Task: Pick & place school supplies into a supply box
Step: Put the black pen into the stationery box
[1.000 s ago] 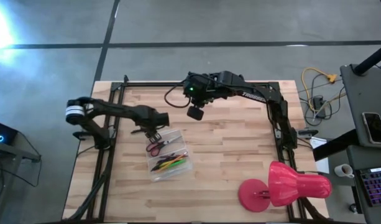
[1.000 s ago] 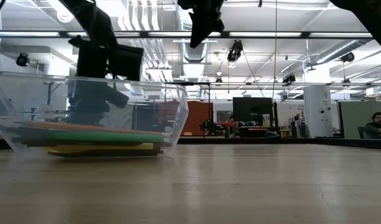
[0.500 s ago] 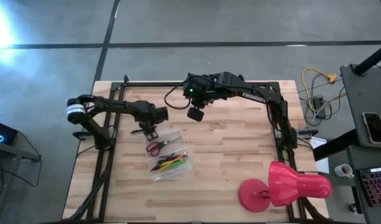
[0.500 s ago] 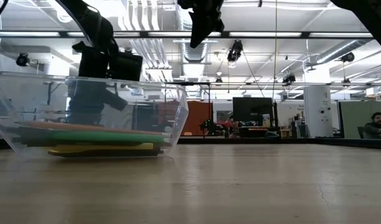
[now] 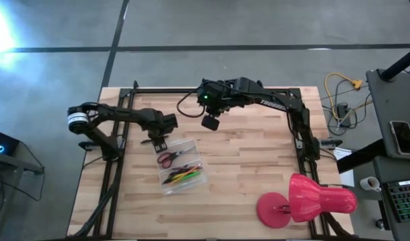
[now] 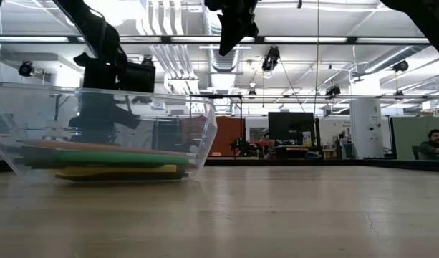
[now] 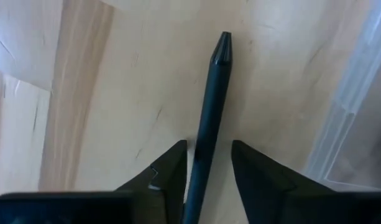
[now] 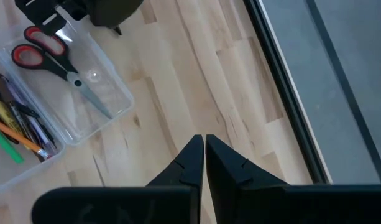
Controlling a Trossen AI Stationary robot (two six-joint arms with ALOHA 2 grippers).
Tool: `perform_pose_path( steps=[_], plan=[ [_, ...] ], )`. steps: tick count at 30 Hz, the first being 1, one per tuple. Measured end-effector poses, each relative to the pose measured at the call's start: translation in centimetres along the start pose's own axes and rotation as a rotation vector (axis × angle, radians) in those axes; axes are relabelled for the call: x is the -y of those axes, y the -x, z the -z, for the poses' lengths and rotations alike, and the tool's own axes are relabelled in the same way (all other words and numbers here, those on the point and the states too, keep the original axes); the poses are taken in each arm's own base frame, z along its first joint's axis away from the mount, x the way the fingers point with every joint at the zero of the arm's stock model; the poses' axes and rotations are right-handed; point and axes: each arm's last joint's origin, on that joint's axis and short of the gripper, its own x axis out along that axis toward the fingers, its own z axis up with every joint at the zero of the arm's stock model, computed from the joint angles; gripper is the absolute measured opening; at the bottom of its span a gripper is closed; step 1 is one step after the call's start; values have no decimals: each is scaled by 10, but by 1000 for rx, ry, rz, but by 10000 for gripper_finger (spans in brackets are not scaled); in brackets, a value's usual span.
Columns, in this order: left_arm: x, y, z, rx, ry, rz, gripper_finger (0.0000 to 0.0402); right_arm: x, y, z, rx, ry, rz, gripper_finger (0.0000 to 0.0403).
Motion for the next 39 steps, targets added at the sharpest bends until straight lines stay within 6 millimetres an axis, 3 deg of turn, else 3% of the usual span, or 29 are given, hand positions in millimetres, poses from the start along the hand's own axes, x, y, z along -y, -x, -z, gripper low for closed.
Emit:
perform_pose_path(
  steps=[9,18,29,35,39],
  plan=[
    [1,-6,4,-15,58,25,14,0,-1,0,0,1,0,9],
    [0,14,-6,22,173,41,10,0,-2,0,-4,4,0,9],
    [6,96,-22,290,270,133,7,-1,-2,0,-3,4,0,9],
    [53,142,-30,426,165,249,7,0,-2,3,-29,2,6,9],
    [88,160,-24,466,98,310,7,3,9,13,-90,-56,106,9]
  ],
)
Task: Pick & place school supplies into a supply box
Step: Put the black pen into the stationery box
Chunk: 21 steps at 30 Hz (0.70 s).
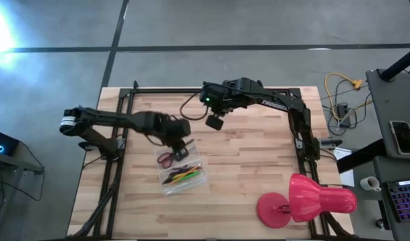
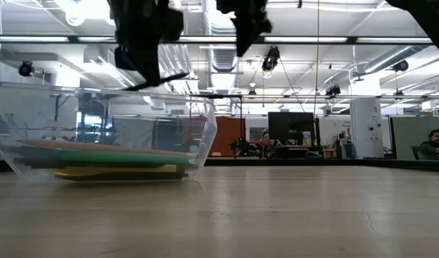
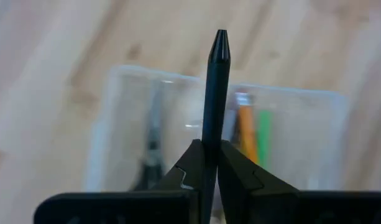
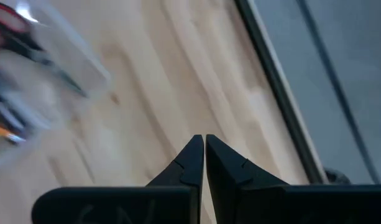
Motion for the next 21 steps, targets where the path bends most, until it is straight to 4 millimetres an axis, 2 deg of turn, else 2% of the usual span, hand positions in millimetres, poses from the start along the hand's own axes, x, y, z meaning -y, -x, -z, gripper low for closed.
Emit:
perform_pose_path(
  steps=[5,11,21],
  plan=[
    [28,-1,13,5,-1,75,9,2,24,14,-4,-75,110,9],
    [47,-19,33,-7,20,138,10,-11,56,27,68,-174,68,9],
    [51,-63,63,-132,22,54,12,-71,81,52,131,-195,28,9]
  ],
)
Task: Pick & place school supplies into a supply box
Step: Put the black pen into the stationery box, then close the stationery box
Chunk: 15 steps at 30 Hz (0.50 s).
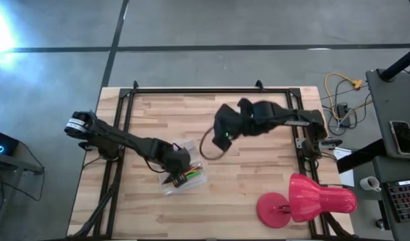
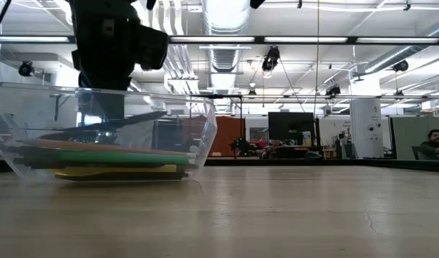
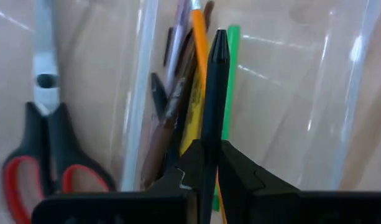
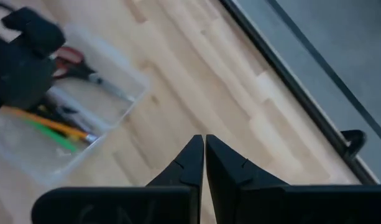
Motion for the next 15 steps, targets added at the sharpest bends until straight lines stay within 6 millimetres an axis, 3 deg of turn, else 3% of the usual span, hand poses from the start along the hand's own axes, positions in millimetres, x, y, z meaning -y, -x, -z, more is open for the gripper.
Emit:
perform_pose_path(
  steps=[5,15],
  plan=[
    [9,-8,1,13,11,27,23,-23,-4,20,-39,27,4,9],
    [16,-6,0,24,1,44,108,-43,-38,56,-196,62,73,9]
  ],
)
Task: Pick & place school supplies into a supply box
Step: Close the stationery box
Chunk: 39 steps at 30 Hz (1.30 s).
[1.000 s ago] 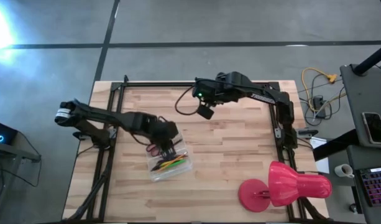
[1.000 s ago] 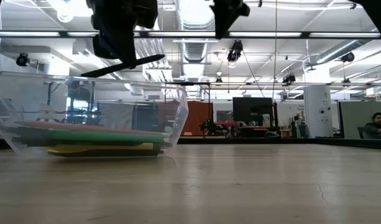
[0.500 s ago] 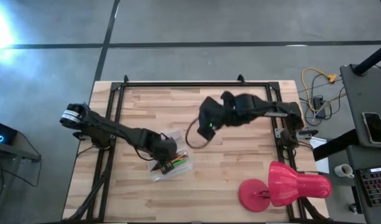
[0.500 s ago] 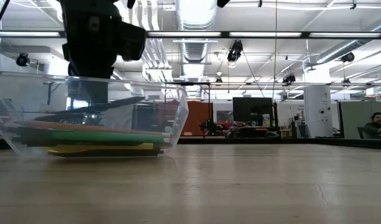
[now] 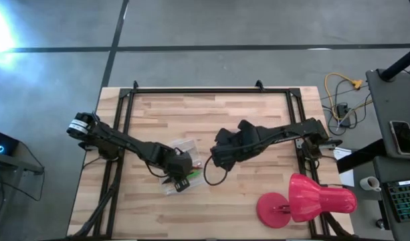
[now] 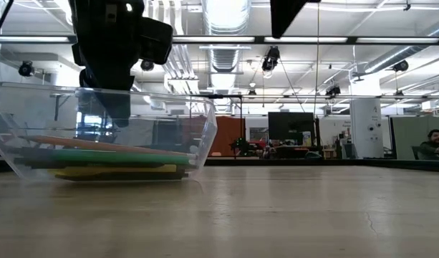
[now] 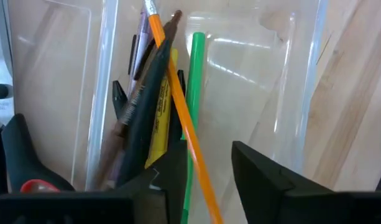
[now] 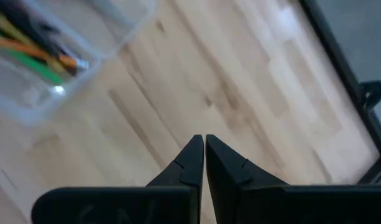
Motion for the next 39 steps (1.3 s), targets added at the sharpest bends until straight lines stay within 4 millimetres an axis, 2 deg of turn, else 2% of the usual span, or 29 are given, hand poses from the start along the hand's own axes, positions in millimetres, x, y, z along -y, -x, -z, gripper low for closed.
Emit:
perform_pose_path(
  steps=[6,12,18,24,32,39],
  plan=[
    [1,7,0,19,0,19,120,-6,-13,9,-38,26,30,9],
    [-1,24,-2,84,-2,32,121,-7,-14,9,-33,26,26,9],
    [-15,40,-7,165,24,-71,121,-10,-15,5,-2,43,-6,9],
    [-50,42,-20,124,103,-186,121,-13,-15,3,23,41,-31,9],
    [-107,46,-46,141,198,-285,121,-13,-15,3,23,41,-31,9],
    [-154,44,-48,107,301,-348,121,-12,-18,2,17,36,-25,9]
  ],
)
